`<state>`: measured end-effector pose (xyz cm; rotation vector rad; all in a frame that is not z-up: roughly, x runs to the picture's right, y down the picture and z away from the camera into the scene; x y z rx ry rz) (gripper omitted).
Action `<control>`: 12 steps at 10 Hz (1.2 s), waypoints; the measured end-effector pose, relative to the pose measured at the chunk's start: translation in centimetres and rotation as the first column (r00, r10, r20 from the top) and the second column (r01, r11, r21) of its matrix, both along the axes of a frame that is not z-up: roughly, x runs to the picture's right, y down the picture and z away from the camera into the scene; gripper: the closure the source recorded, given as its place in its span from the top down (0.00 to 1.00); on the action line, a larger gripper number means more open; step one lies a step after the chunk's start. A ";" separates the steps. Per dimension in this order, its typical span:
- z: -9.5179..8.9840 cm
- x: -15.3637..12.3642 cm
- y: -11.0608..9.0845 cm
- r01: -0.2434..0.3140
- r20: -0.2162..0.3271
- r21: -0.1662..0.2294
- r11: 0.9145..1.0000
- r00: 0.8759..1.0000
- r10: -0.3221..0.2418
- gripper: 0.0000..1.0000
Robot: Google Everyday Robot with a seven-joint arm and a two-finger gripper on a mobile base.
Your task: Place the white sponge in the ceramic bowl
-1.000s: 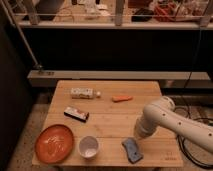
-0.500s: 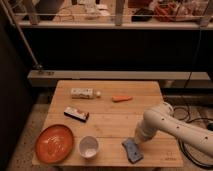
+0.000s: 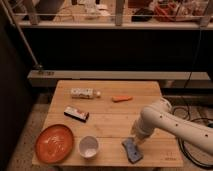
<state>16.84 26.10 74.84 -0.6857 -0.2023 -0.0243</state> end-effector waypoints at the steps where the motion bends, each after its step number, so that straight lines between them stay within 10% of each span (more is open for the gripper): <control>1: 0.1 0.1 0.3 -0.003 0.000 -0.004 1.000 1.000 0.003 0.68; 12: 0.7 0.5 3.9 0.006 0.043 -0.009 1.000 0.999 -0.005 0.80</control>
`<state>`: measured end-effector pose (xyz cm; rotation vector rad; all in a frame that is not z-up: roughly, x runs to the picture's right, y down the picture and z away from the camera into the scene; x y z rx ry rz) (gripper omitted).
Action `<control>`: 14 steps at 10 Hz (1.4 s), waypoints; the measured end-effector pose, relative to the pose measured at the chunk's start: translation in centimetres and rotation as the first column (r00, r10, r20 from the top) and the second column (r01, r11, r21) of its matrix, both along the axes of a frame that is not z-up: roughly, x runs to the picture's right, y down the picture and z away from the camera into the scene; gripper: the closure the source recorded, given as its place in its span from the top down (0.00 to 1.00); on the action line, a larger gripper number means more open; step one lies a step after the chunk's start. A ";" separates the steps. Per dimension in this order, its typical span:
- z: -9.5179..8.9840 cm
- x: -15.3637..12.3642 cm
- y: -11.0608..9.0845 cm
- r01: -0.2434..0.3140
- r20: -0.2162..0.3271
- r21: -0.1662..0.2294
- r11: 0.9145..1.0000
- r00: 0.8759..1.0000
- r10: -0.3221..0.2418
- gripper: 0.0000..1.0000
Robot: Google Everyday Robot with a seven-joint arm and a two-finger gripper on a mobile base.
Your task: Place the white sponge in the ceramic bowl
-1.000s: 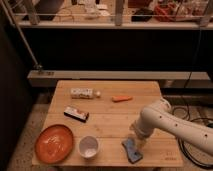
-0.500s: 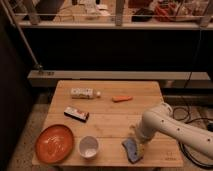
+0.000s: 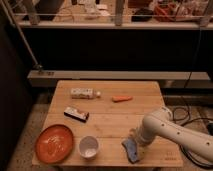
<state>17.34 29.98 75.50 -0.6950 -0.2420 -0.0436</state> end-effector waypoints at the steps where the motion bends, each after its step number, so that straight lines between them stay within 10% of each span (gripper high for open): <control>1: -0.1 0.2 0.1 -0.002 0.003 0.001 1.000 1.000 0.002 0.80; 8: 0.5 0.7 1.3 -0.016 0.012 -0.012 1.000 1.000 0.016 0.78; 14: 0.1 0.6 0.4 -0.003 -0.018 -0.007 1.000 1.000 0.003 0.21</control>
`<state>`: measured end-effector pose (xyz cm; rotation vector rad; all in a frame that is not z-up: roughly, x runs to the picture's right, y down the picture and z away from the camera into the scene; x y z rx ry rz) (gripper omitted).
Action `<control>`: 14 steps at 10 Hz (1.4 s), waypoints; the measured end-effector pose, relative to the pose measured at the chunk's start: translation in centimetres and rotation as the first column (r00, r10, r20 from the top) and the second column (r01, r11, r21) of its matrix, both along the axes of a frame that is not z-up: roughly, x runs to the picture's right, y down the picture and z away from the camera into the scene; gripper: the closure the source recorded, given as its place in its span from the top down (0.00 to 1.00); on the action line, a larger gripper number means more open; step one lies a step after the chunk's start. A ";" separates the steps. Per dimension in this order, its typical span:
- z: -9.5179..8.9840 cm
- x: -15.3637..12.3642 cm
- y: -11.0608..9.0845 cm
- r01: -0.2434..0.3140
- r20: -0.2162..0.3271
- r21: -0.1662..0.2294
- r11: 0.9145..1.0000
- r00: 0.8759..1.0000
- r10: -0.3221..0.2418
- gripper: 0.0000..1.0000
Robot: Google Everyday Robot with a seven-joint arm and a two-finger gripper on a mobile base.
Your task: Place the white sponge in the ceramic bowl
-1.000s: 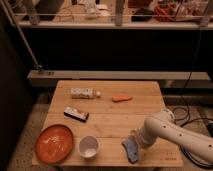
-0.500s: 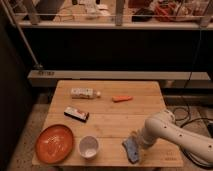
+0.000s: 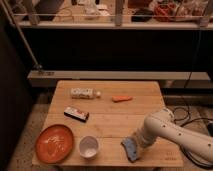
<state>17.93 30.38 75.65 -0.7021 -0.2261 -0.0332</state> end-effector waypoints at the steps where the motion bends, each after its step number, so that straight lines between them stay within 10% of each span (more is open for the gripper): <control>1: -0.6 -0.1 -0.6 0.011 -0.009 0.005 1.000 1.000 -0.011 0.13; 5: -2.4 -0.9 -3.1 0.038 -0.037 0.026 0.999 0.999 -0.037 0.10; 14: -1.4 -2.4 -6.2 0.093 -0.023 0.092 0.991 0.996 -0.092 0.47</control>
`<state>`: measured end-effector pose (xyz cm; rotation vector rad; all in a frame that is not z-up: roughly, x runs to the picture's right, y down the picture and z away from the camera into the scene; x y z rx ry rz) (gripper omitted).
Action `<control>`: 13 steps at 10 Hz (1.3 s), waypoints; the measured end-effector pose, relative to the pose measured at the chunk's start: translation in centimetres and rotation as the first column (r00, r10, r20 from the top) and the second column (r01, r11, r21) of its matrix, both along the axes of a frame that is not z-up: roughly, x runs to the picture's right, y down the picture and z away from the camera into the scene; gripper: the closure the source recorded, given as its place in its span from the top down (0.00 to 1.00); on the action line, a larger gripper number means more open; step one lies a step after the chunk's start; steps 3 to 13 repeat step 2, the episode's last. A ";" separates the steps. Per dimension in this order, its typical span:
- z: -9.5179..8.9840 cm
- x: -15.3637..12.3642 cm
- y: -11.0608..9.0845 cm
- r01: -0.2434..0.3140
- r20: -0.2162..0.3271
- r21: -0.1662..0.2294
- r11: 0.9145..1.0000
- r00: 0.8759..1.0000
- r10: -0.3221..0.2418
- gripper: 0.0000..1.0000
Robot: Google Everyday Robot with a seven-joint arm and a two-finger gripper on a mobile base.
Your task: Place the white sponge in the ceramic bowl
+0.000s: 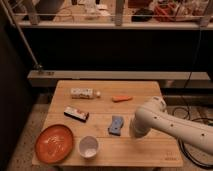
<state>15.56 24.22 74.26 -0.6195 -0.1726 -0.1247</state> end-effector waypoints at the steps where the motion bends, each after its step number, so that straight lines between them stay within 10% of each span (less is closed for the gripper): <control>1: 0.1 -0.1 -0.3 0.004 0.002 0.007 1.000 1.000 -0.004 0.47; 13: 0.2 -0.2 -0.5 0.006 0.004 0.014 1.000 1.000 -0.006 0.48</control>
